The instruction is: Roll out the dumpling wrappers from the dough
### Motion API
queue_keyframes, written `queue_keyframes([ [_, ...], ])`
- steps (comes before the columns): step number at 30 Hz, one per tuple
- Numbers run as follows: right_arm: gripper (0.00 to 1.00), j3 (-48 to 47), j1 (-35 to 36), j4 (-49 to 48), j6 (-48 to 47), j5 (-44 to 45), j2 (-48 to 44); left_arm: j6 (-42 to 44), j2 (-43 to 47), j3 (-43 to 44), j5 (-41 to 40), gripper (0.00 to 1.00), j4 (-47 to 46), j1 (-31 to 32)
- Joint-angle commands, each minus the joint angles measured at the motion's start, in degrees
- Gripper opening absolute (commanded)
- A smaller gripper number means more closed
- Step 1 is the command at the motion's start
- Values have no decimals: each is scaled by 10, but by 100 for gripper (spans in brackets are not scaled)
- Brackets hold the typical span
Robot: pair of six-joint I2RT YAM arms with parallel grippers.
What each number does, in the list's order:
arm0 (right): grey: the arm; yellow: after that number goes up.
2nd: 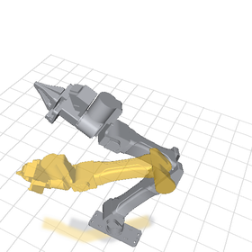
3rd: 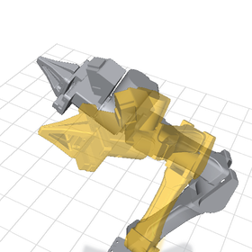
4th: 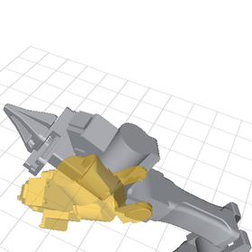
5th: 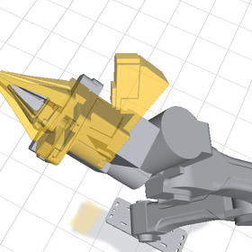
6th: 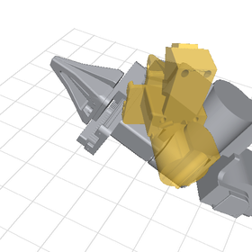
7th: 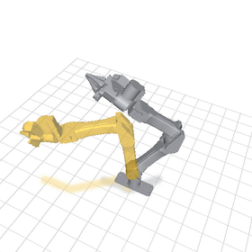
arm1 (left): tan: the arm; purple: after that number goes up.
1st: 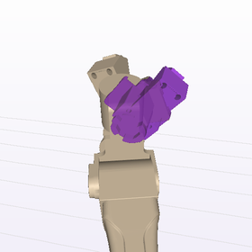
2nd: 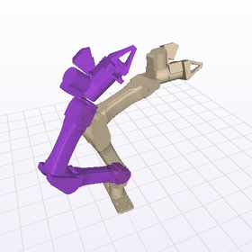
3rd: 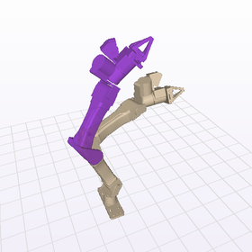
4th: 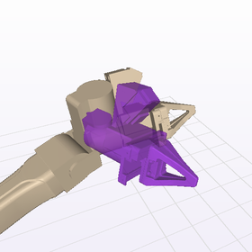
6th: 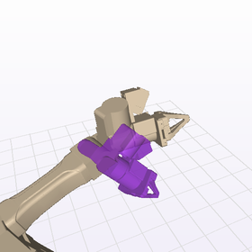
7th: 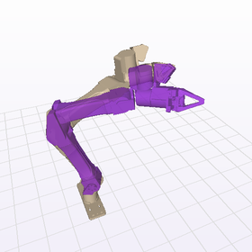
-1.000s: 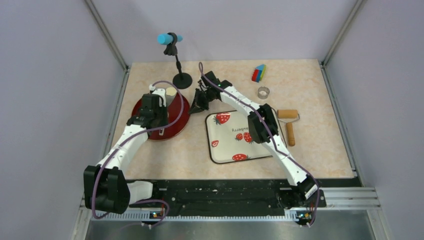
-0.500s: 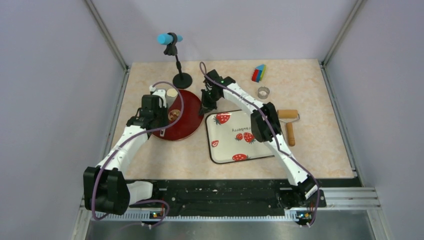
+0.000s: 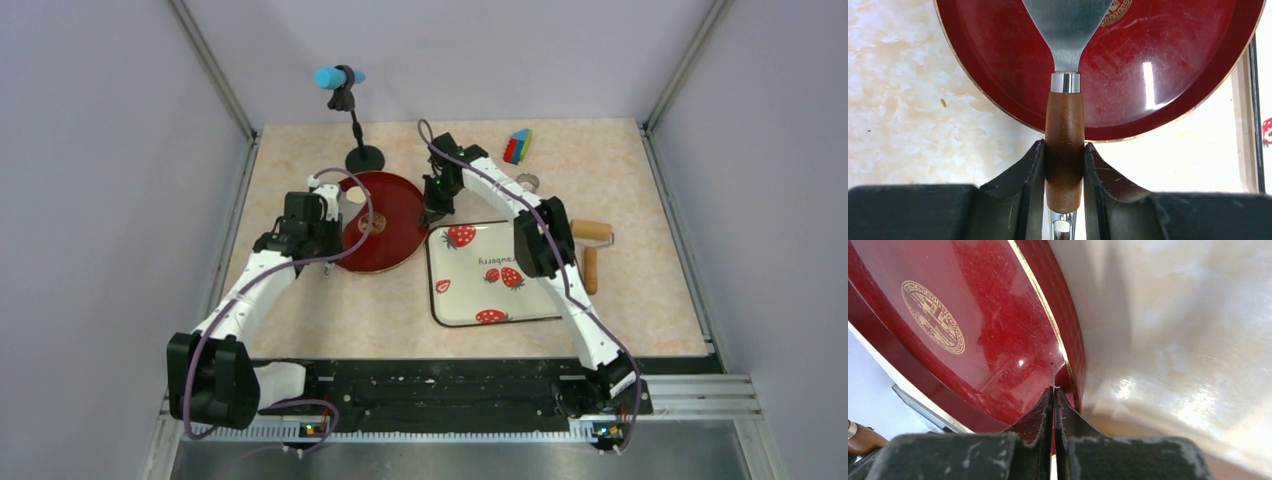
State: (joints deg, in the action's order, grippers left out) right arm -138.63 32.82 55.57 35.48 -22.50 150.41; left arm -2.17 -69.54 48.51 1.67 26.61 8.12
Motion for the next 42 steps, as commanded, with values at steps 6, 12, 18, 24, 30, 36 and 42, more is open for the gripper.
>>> queue_keyframes([
  [6, 0, 17, -25, -16, -10, -11, -43, 60, -40, 30, 51, 0, 16, 7],
  [12, 0, 66, -20, -176, 42, -106, -82, 73, -83, 60, 62, 0, 30, 8],
  [18, 0, 38, 2, -238, 92, -167, -61, 75, -122, 96, 62, 0, 45, 9],
  [24, 0, 18, 24, -345, 193, -211, -31, 85, -156, 118, 53, 0, 69, 13],
  [30, 0, -2, 35, -416, 258, -226, -3, 88, -180, 136, 50, 0, 89, 14],
  [36, 0, -3, 62, -401, 249, -217, 19, 91, -197, 154, 44, 0, 108, 21],
  [42, 0, -8, 68, -380, 238, -208, 40, 93, -213, 176, 35, 0, 132, 24],
])
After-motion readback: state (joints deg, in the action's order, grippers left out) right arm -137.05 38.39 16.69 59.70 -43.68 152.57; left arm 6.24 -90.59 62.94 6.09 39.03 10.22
